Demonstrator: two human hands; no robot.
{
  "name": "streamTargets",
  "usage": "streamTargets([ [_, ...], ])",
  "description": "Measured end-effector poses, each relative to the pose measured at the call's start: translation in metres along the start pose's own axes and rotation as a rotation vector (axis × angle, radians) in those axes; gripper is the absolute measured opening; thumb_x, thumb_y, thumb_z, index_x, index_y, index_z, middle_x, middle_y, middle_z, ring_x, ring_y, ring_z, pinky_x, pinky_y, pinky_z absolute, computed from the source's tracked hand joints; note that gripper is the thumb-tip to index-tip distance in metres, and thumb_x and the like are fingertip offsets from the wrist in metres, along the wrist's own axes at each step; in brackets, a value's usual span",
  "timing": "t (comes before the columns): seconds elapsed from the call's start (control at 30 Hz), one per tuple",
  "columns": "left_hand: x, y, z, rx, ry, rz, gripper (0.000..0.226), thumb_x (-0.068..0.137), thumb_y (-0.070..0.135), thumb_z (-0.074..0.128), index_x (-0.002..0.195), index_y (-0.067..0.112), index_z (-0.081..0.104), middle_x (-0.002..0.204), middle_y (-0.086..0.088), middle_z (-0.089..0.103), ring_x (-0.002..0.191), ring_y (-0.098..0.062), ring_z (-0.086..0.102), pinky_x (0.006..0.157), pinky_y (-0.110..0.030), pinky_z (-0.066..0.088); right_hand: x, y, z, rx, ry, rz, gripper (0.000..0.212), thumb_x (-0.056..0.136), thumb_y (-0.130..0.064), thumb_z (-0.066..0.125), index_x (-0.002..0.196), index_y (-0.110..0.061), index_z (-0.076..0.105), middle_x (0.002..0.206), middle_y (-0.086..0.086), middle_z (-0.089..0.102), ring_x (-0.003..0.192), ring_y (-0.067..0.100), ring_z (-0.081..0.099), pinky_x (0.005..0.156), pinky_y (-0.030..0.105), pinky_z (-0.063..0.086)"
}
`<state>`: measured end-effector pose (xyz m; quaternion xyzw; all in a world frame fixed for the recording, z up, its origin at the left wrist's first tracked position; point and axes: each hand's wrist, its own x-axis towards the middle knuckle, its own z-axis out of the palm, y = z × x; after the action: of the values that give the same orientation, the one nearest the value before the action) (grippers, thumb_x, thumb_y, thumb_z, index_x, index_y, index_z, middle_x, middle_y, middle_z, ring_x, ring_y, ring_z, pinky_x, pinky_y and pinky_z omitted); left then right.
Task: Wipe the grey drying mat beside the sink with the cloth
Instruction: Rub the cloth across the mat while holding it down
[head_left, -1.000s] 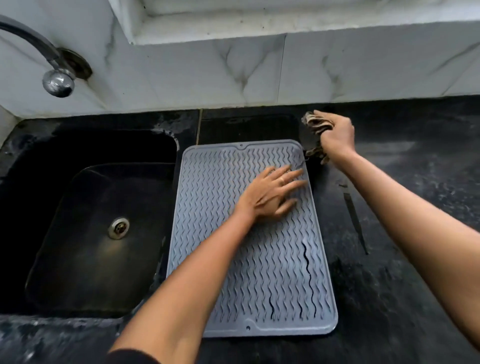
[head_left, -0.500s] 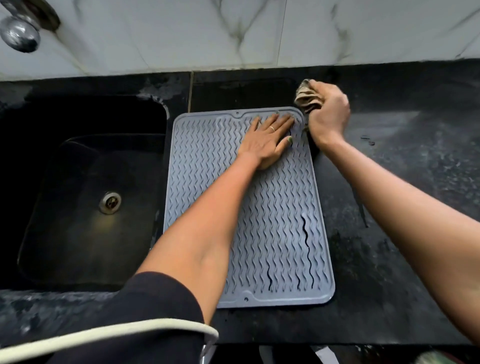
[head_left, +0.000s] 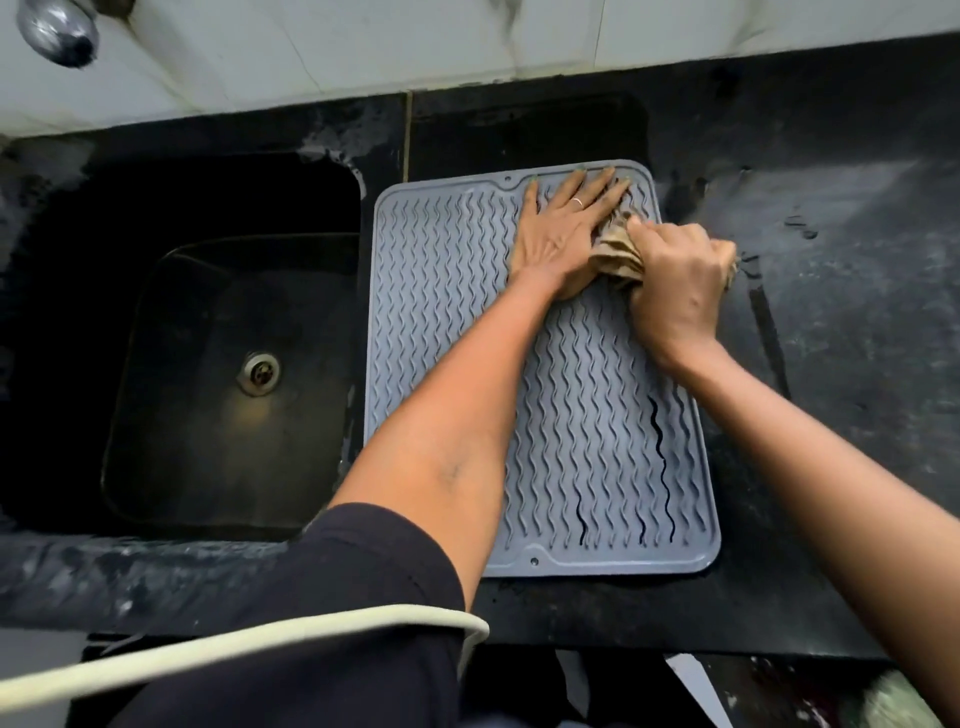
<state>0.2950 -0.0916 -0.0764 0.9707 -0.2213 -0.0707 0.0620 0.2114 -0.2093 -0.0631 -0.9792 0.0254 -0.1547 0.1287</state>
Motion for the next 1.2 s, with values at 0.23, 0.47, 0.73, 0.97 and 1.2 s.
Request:
streamTargets([
  [0.23, -0.003, 0.002, -0.001, -0.076, 0.091, -0.061, 0.051, 0.098, 0.035, 0.026, 0.149, 0.038, 0.021, 0.159, 0.012, 0.02, 0.149, -0.015, 0.012, 0.12, -0.051, -0.003, -0.011, 0.005, -0.035, 0.19, -0.026, 0.085, 0.019, 0.088, -0.019, 0.055, 0.093, -0.016, 0.073, 0.094, 0.012, 0.073, 0.086, 0.034, 0.064, 0.079, 0.043, 0.046],
  [0.47, -0.005, 0.003, -0.003, -0.066, 0.183, -0.128, 0.045, 0.097, 0.033, 0.033, 0.141, 0.034, 0.043, 0.151, 0.008, 0.04, 0.146, -0.016, 0.023, 0.118, -0.043, 0.013, 0.079, 0.001, -0.009, 0.134, -0.103, 0.003, 0.041, 0.092, -0.011, 0.04, 0.129, -0.022, 0.052, 0.132, 0.006, 0.055, 0.119, 0.031, 0.047, 0.095, 0.042, 0.035],
  [0.73, -0.003, -0.001, 0.003, -0.111, 0.195, -0.177, 0.049, 0.095, 0.034, 0.038, 0.144, 0.035, 0.038, 0.154, 0.009, 0.035, 0.146, -0.012, 0.022, 0.115, -0.036, 0.015, 0.051, 0.015, 0.007, -0.038, -0.185, -0.203, 0.042, 0.089, -0.005, 0.04, 0.13, -0.009, 0.046, 0.131, 0.01, 0.055, 0.119, 0.032, 0.042, 0.091, 0.045, 0.032],
  [0.97, -0.003, -0.002, 0.002, -0.103, 0.181, -0.178, 0.048, 0.097, 0.036, 0.032, 0.144, 0.045, 0.033, 0.154, 0.021, 0.03, 0.145, -0.01, 0.022, 0.113, -0.037, 0.016, -0.05, 0.019, -0.045, -0.028, -0.248, -0.402, 0.029, 0.085, -0.004, 0.047, 0.107, -0.01, 0.065, 0.103, 0.006, 0.067, 0.095, 0.029, 0.054, 0.073, 0.038, 0.033],
  [1.2, -0.002, -0.002, 0.002, -0.095, 0.183, -0.168, 0.043, 0.099, 0.039, 0.034, 0.142, 0.04, 0.039, 0.154, 0.016, 0.033, 0.145, -0.011, 0.023, 0.112, -0.034, 0.016, 0.04, 0.018, -0.043, 0.341, -0.103, -0.061, 0.029, 0.083, -0.007, 0.053, 0.1, -0.023, 0.07, 0.104, 0.004, 0.069, 0.099, 0.03, 0.056, 0.084, 0.041, 0.04],
])
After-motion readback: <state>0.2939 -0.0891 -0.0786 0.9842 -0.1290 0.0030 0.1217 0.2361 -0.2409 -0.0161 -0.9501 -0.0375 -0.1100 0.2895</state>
